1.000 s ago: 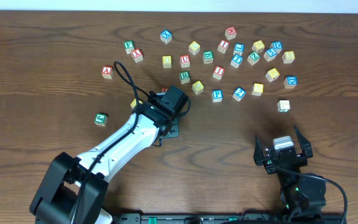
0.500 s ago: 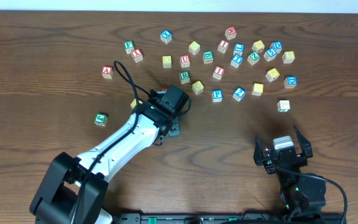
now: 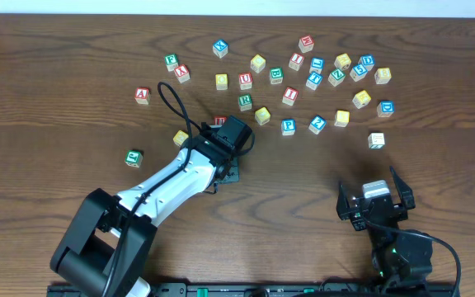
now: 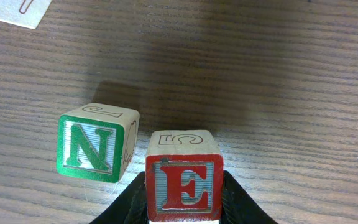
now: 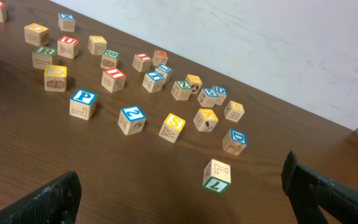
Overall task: Spell out NEURIPS
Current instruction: 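Lower the red E block beside the right of the green N block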
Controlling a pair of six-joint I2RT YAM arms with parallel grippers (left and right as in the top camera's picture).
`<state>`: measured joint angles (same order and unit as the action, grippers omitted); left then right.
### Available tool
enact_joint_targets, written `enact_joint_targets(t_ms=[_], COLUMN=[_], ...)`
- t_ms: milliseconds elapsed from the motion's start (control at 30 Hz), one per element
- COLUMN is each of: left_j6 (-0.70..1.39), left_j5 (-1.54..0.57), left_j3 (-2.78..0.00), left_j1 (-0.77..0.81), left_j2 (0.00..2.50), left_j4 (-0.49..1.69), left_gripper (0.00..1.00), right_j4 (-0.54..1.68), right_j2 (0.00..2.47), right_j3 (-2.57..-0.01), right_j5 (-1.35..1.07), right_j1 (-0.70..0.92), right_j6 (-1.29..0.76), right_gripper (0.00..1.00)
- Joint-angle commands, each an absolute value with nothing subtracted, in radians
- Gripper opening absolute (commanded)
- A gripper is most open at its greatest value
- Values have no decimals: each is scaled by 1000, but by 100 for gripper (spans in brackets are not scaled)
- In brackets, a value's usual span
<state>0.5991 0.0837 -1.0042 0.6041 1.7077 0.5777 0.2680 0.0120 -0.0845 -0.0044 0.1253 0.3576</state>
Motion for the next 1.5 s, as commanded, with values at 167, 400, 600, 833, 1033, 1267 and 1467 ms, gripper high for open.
enact_joint_targets(t_ms=[167, 400, 600, 833, 1033, 1267, 1467], left_j6=[580, 577, 577, 577, 577, 577, 573], left_j5=[87, 87, 91, 98, 98, 103, 117], left_j3=[-986, -984, -984, -971, -954, -954, -953], left_j1=[606, 606, 606, 606, 606, 606, 606], left_j2=[1715, 1721, 1721, 1721, 1721, 1721, 1721], left_j4=[558, 540, 533, 525, 509, 506, 506], left_gripper=[9, 9, 9, 9, 9, 9, 9], right_j4=[271, 271, 271, 271, 271, 271, 271], right_j2=[6, 6, 6, 6, 6, 6, 6], right_j3=[-83, -83, -83, -83, -83, -83, -83], right_j5=[-6, -6, -6, -6, -6, -6, -6], right_j1=[112, 112, 112, 112, 112, 112, 112], right_j6=[345, 345, 345, 345, 345, 345, 345], right_gripper=[99, 99, 99, 99, 99, 99, 99])
